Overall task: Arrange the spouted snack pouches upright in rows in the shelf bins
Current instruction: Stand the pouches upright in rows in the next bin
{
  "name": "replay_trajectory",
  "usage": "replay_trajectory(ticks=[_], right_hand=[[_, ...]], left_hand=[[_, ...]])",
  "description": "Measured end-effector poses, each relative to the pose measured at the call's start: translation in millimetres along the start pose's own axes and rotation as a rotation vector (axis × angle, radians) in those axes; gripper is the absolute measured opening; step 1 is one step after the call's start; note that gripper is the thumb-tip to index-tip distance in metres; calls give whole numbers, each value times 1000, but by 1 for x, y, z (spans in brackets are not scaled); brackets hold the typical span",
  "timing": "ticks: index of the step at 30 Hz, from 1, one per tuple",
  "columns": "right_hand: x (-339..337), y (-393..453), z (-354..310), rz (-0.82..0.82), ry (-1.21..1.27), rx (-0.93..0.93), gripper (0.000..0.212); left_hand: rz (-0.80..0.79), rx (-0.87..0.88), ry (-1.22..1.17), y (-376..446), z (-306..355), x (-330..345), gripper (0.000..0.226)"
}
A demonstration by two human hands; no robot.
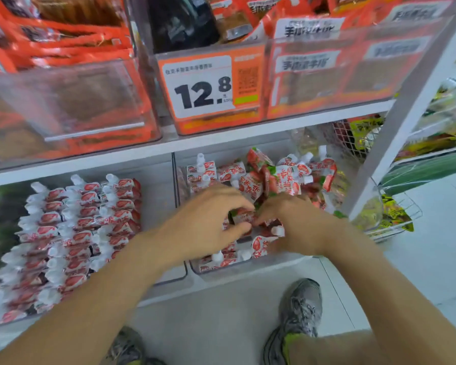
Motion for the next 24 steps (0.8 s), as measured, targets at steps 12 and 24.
replay_trajectory(ticks=[12, 24], right_hand=[[-6, -10, 64, 214, 231, -88, 26], [-38, -45, 99, 616, 225, 121, 27]], left_hand=[[-725, -42, 196, 48, -45, 43, 51], [-614, -118, 251, 88, -27, 50, 71]])
Point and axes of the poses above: each hand's wrist, its own y-axis towards the middle knuckle, its own x-axis out of the palm, z = x × y, the point moved 2 cm from there along y, towards the middle knuckle, and after that the axes turned 9 degrees about -z, right-handed, at the moved point
